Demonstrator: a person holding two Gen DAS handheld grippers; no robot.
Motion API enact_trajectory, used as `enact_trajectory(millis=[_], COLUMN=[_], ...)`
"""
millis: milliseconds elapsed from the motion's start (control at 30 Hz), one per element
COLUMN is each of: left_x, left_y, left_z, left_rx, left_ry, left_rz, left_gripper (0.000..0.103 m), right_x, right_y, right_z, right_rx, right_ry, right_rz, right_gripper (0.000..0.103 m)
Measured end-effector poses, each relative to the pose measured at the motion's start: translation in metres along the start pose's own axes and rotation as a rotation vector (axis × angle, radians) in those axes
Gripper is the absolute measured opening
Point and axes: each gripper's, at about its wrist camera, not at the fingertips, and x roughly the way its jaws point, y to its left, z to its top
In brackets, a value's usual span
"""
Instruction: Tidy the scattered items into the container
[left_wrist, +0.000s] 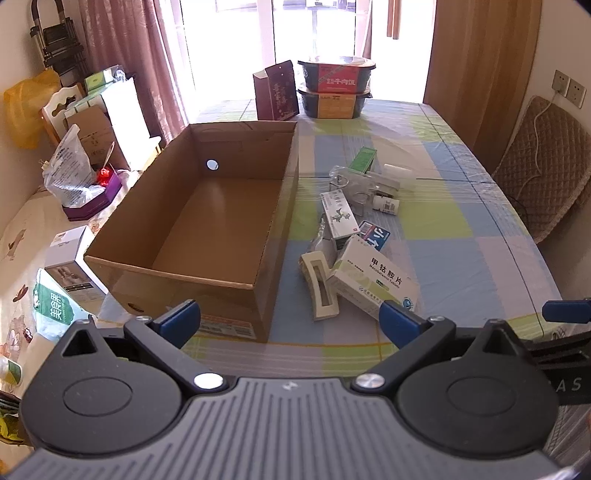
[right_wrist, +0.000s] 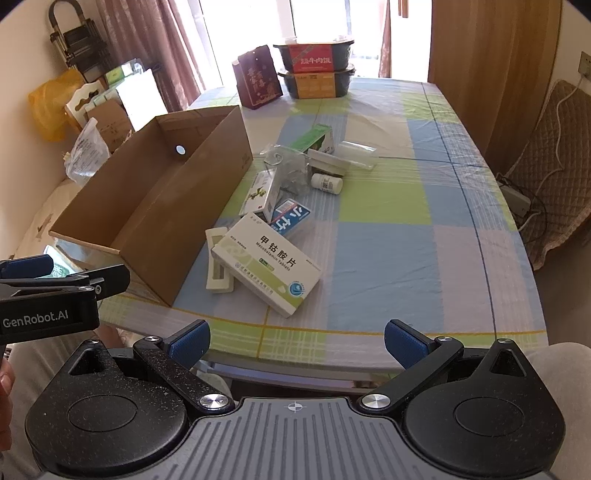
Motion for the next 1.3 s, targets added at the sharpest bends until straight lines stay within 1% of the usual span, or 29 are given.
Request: enact_trajectory(millis=[67, 167, 300, 733, 1300], left_x=[0.000, 0.000, 0.000, 0.009, 0.012], left_y=[0.000, 0.000, -0.002, -0.002, -0.004], left_z=[0.000, 0.000, 0.001, 0.000, -0.002], left_rx=[0.003, 0.008, 0.012, 0.014, 0.025], left_ry=[0.001, 0.001, 0.012, 0.033, 0.050], left_rz=[0.005, 0.012, 0.020, 0.023, 0.018], left_gripper=[0.102, 0.102, 0.102, 0.102, 0.102], right_x=[0.001, 0.003, -0.002, -0.001, 0.001], right_y=[0.000, -0.005, 0.003, 0.004, 0.003], right_z=[-0.001, -0.002, -0.001, 0.000, -0.001], right_rx=[0.000, 0.012, 0.011, 0.017, 0.020], right_ry=[0.001, 0.000, -0.001, 0.003, 0.000], right_rz=[0.000, 0.022, 0.022, 0.030, 0.031], right_gripper=[0.103, 0.103, 0.103, 0.103, 0.103])
